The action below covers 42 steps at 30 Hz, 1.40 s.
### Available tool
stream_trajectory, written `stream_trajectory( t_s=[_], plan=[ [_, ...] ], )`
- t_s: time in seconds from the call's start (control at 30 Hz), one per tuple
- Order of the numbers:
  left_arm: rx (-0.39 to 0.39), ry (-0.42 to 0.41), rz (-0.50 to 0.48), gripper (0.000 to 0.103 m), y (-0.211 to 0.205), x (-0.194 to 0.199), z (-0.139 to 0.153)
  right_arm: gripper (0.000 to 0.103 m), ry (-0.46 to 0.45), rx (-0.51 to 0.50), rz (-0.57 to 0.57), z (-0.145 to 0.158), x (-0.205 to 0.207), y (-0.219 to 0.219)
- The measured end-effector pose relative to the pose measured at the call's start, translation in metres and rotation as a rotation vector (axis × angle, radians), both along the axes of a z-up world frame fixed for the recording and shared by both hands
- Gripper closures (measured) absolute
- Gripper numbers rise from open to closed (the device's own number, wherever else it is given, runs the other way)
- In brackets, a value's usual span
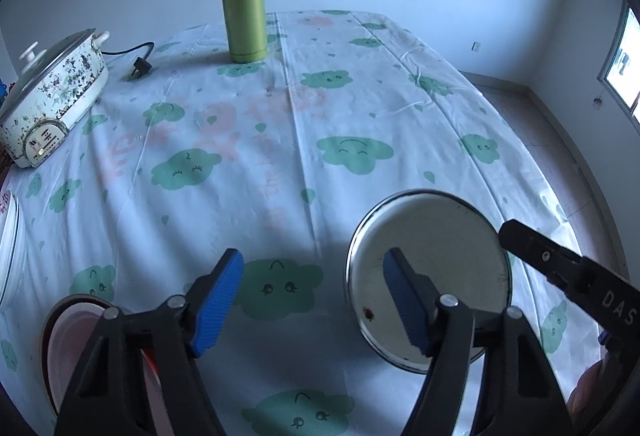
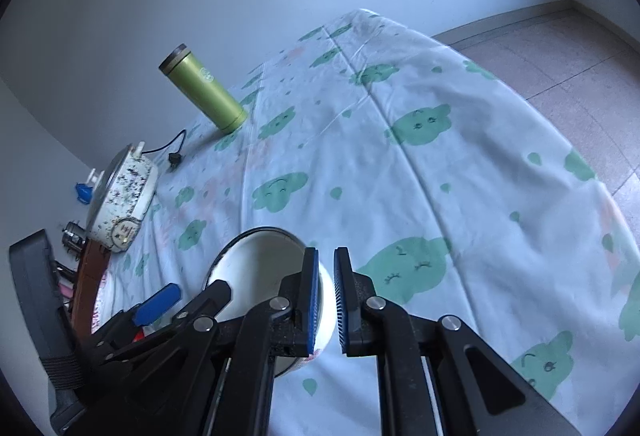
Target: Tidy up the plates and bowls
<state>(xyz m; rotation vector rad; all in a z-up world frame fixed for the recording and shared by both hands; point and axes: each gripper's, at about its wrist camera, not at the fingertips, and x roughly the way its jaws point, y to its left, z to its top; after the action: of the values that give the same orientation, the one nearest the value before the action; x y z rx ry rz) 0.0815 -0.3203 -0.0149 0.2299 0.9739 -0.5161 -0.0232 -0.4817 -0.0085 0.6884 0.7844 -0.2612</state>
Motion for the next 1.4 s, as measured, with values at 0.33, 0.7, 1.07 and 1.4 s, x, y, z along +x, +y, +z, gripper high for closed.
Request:
stream_trajectory(
  t_s=[0.33, 0.7, 1.07, 1.4],
  plan=[
    [0.01, -0.003, -0.004, 0.032, -0.004, 0.0, -0.003, 0.094, 0.006, -0.012, 0.028, -0.001, 0.004, 0.007],
    [0.017, 0.044, -0.019, 0.074, -0.009, 0.004, -0.016, 0.094, 0.05, -0.021, 0.056, -0.009, 0.008, 0.009],
    [-0.001, 0.046, -0.03, 0.088, -0.013, 0.0, -0.017, 0.094, 0.078, -0.047, 0.071, -0.014, 0.011, 0.013],
    [-0.005, 0.052, -0.031, 0.096, -0.014, -0.003, -0.017, 0.096, 0.044, -0.057, 0.071, -0.005, 0.007, 0.015]
  ],
)
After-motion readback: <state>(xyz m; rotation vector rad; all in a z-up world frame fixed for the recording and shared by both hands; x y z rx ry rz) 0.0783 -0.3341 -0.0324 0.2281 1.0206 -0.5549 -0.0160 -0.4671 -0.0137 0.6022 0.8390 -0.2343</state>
